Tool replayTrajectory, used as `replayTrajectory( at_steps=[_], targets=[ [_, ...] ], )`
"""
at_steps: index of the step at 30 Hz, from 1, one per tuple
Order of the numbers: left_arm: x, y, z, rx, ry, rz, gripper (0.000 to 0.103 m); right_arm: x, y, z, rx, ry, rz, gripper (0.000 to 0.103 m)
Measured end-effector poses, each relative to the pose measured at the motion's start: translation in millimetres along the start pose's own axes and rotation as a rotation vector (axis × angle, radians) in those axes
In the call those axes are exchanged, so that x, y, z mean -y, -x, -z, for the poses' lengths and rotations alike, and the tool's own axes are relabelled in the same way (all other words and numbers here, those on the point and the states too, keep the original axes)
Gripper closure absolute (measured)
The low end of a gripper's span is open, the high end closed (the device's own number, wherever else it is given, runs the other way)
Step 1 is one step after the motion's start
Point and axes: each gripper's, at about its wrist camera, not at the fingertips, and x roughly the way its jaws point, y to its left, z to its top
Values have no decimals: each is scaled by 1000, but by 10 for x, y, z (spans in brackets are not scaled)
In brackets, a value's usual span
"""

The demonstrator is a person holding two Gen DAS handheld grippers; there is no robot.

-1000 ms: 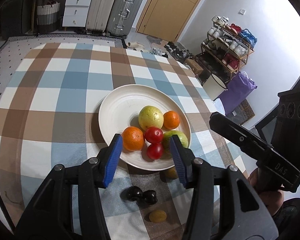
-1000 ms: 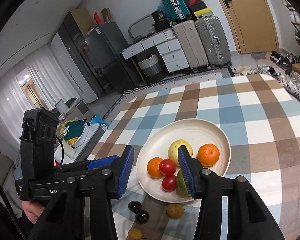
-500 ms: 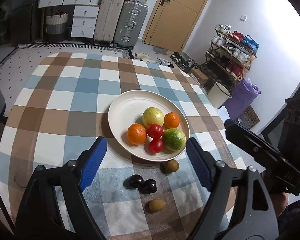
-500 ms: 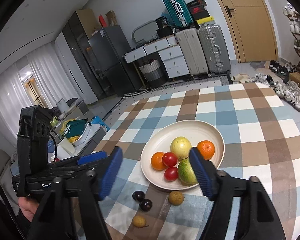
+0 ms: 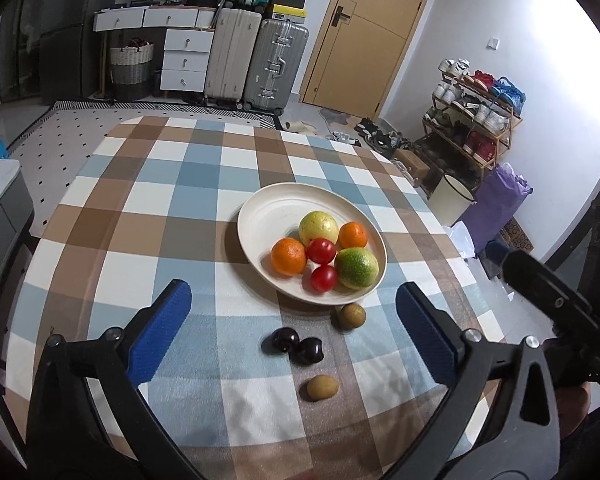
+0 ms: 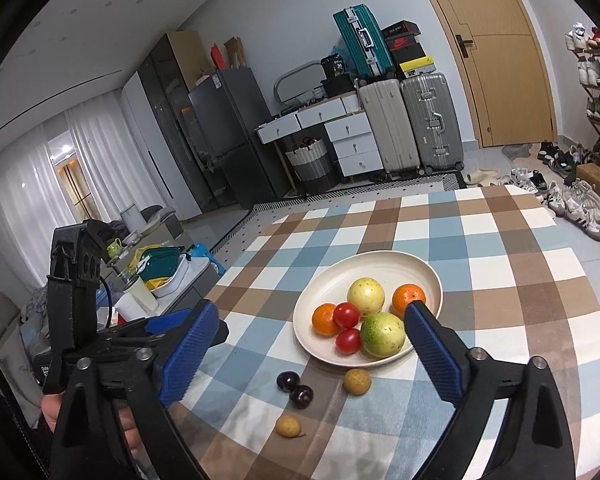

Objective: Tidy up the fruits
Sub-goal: 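Withdraw both tools from the plate back toward the loose fruits, then lower the left tool and close it on a brown kiwi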

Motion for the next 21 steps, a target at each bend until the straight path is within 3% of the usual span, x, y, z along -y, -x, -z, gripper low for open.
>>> replayTrajectory(
  at_steps=[21],
  targets=[
    [119,-420,611,-126,-34,-31,1,-162,183,473,-25,71,116,1]
  ],
)
